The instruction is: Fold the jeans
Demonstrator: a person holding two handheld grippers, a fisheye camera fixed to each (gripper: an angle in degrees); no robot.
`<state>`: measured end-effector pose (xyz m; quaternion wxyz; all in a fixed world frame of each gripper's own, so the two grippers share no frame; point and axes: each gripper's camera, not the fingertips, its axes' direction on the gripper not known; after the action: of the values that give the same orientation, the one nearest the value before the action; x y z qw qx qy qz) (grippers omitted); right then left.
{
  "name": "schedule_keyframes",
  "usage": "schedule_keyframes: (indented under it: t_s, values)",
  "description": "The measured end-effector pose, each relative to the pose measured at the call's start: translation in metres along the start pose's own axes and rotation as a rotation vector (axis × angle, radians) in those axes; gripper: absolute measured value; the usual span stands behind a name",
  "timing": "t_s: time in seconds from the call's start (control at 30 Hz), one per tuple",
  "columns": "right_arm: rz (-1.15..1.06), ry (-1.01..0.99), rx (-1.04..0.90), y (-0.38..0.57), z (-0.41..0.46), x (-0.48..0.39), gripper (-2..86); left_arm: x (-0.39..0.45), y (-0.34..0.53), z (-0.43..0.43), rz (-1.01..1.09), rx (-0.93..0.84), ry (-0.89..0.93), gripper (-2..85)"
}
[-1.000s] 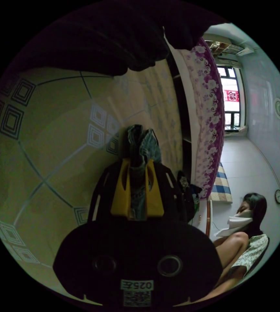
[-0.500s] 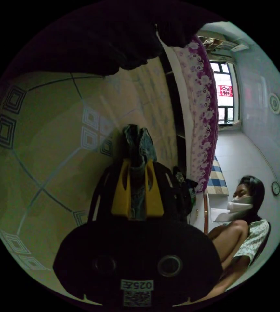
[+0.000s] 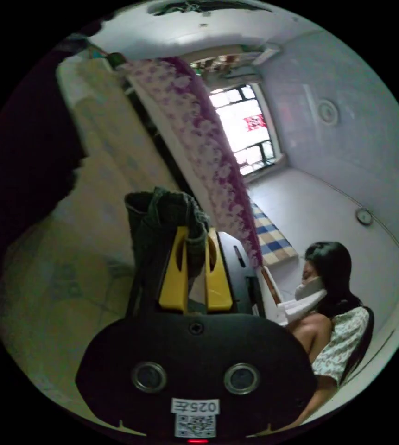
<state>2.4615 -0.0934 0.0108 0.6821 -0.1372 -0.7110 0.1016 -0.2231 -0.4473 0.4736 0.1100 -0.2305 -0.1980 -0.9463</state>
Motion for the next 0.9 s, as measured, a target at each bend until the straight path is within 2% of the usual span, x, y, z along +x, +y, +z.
schedule_keyframes:
  t_s: [0.1,0.2,0.27,0.37,0.4,0.5,0.57,0.63,0.7,0.77,0.83,0.9]
  values:
    - [0.096,-0.148,0.0,0.005,0.027,0.026,1.9,0.047,0.001,0.056,0.109,-0.131,0.159,1.3]
    - [0.178,-0.228,0.054,0.016,0.045,0.05,1.7,0.081,0.03,0.15,0.178,-0.362,0.331,1.5]
    - [0.193,-0.225,0.068,0.022,0.059,0.063,1.4,0.074,0.058,0.214,0.092,-0.494,0.528,1.5]
    - [0.14,-0.188,0.113,0.021,0.062,0.066,1.0,0.036,0.082,0.251,-0.146,-0.511,0.718,1.3]
    - [0.13,-0.188,0.138,0.019,0.059,0.066,0.9,0.03,0.083,0.253,-0.175,-0.507,0.729,1.3]
    - [0.092,-0.2,0.312,0.003,0.026,0.06,0.8,0.025,0.064,0.237,-0.109,-0.485,0.678,1.3]
    - [-0.096,-0.172,0.441,-0.01,-0.005,0.024,1.2,0.033,0.036,0.209,0.043,-0.442,0.627,1.5]
    - [-0.293,-0.103,0.449,-0.015,-0.009,-0.022,1.6,0.026,0.022,0.185,0.11,-0.428,0.551,1.7]
    - [-0.461,-0.108,0.408,-0.012,0.011,-0.068,2.3,0.008,0.02,0.163,0.184,-0.464,0.344,1.7]
    - [-0.661,-0.259,0.306,0.005,0.067,-0.12,3.2,-0.036,0.034,0.141,0.21,-0.541,0.02,0.7]
    - [-0.75,-0.416,0.176,0.024,0.135,-0.148,4.4,-0.089,0.046,0.122,0.093,-0.562,-0.059,-0.2]
    - [-0.76,-0.586,0.024,0.052,0.223,-0.163,5.7,-0.149,0.054,0.095,-0.098,-0.491,0.094,-0.5]
